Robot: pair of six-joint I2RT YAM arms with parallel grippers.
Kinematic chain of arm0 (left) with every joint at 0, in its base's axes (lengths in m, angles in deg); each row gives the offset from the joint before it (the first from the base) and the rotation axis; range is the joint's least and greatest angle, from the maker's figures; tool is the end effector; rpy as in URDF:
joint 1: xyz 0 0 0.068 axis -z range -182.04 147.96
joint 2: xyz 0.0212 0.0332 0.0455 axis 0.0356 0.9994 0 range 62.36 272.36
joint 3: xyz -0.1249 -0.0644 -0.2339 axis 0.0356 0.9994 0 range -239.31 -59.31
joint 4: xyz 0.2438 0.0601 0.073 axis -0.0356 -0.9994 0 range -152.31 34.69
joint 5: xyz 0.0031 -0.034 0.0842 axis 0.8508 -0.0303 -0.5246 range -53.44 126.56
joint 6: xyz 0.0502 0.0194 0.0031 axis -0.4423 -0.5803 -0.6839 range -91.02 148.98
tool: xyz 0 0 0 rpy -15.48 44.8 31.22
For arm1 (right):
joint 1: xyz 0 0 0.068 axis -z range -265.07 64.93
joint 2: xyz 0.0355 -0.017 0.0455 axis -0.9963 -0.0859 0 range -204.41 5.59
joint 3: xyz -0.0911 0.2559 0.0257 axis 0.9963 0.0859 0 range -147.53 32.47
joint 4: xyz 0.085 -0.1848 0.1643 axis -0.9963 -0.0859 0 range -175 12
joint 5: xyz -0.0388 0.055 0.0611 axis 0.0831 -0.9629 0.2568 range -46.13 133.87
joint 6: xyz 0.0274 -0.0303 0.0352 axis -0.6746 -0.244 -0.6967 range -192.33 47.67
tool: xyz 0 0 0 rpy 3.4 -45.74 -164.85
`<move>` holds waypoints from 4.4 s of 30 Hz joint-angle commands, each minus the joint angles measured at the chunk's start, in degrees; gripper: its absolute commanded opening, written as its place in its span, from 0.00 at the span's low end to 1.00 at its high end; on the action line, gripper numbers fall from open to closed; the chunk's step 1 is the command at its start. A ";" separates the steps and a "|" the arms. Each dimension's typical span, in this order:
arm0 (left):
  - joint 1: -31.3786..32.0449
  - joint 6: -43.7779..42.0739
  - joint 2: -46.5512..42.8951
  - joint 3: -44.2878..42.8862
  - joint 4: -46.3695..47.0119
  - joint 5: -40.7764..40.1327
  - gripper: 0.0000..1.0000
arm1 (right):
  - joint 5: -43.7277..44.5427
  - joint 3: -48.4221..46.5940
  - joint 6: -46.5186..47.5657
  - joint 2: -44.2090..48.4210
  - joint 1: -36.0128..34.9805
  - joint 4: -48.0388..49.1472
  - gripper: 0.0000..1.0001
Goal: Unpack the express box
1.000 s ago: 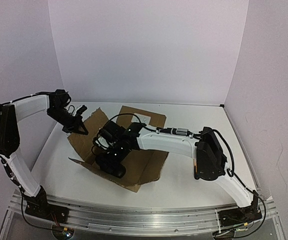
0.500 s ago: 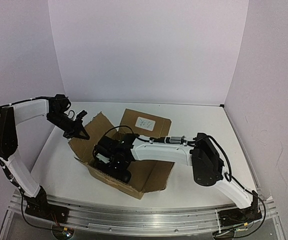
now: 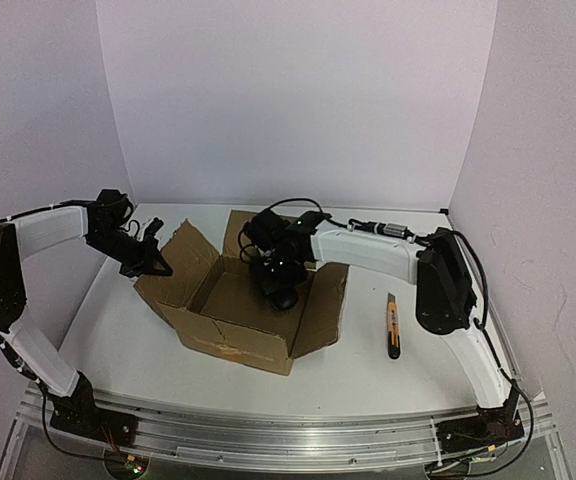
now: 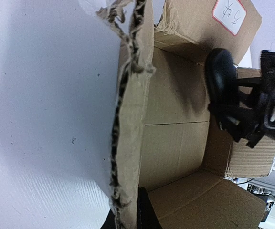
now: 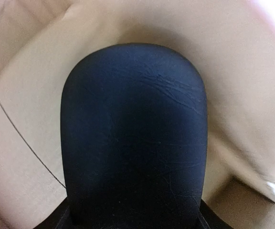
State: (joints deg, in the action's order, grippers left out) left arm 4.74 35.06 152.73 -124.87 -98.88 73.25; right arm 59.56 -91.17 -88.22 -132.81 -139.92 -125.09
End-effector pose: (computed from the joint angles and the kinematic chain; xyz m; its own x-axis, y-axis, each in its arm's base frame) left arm 0.3025 -0.0574 0.2340 -0.9512 0.0276 -0.3075 0.2137 0.7775 -0.5914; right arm 0.3077 0.4202 0.1889 -0.6837 -0.5130 -0.5190 -0.5473 0.8309 -0.1002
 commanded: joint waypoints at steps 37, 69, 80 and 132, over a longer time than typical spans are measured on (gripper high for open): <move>-0.23 9.11 -1.87 2.46 11.51 -5.48 0.00 | -5.78 24.07 -0.44 16.91 39.77 5.92 0.12; -0.21 7.90 -2.92 2.53 9.17 -4.60 0.25 | -6.19 28.66 8.87 15.08 44.04 5.25 0.94; -0.21 6.86 -6.48 1.45 8.42 -4.79 0.57 | -6.27 20.75 8.82 20.13 44.04 0.32 0.98; -0.21 -3.06 -12.86 -4.84 10.43 -10.67 0.74 | -15.16 19.17 1.64 6.30 54.41 0.42 0.33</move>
State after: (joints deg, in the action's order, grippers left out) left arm 4.74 32.92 140.40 -129.66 -89.33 62.40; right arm 46.47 -70.08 -85.95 -125.06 -85.58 -123.81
